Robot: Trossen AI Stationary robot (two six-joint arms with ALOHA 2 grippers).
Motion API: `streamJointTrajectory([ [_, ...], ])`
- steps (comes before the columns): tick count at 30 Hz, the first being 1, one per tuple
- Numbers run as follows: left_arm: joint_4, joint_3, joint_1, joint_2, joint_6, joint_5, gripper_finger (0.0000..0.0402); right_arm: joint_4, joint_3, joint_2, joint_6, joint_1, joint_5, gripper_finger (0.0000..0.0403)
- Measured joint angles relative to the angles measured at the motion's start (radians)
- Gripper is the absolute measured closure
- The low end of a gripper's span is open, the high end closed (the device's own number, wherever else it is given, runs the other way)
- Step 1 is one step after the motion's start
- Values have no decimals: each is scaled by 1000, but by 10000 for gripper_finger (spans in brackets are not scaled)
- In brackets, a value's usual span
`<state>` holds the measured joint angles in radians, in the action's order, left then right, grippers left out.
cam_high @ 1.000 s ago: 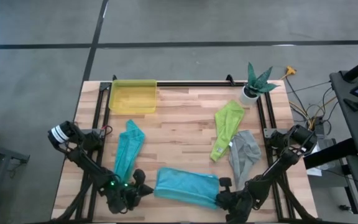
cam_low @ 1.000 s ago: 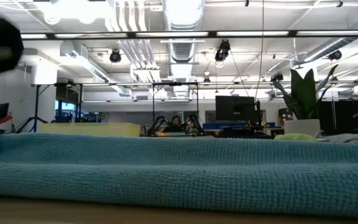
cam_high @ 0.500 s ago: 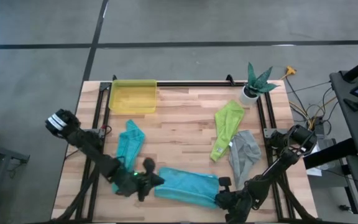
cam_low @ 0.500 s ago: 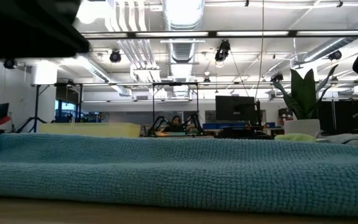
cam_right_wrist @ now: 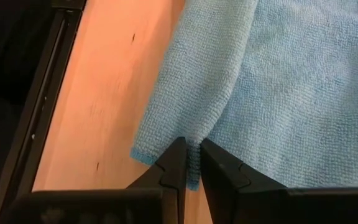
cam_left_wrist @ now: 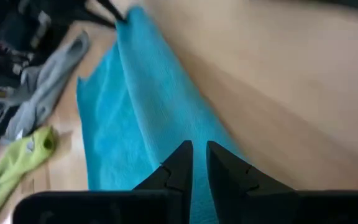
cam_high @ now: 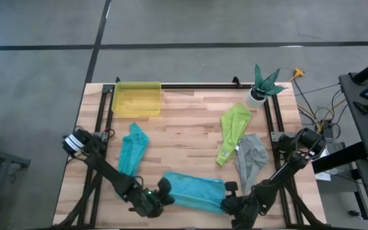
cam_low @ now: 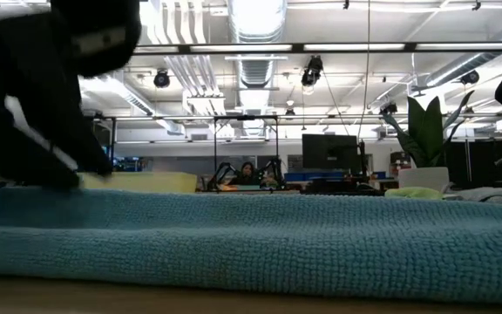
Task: Roll microfiber towels into tight, uniform cylinder then place into a basket
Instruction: Roll the right light blue towel
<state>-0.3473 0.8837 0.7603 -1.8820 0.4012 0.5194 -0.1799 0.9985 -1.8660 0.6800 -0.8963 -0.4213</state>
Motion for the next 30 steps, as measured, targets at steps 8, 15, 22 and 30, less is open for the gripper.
streamJointTrajectory([
  [8, -7, 30, -3, -49, -2, 34, 369, 3, 0, 0, 24, 0, 0, 364],
  [15, 119, 40, 16, 16, -27, 28, 369, 3, 7, 0, 45, 0, 1, 356],
  [22, 250, 75, 48, 19, -80, 39, 369, 0, 61, 6, 19, 0, 0, 284],
  [30, 262, 62, 76, 18, -82, 69, 369, -151, 153, 8, -3, 0, -26, 199],
])
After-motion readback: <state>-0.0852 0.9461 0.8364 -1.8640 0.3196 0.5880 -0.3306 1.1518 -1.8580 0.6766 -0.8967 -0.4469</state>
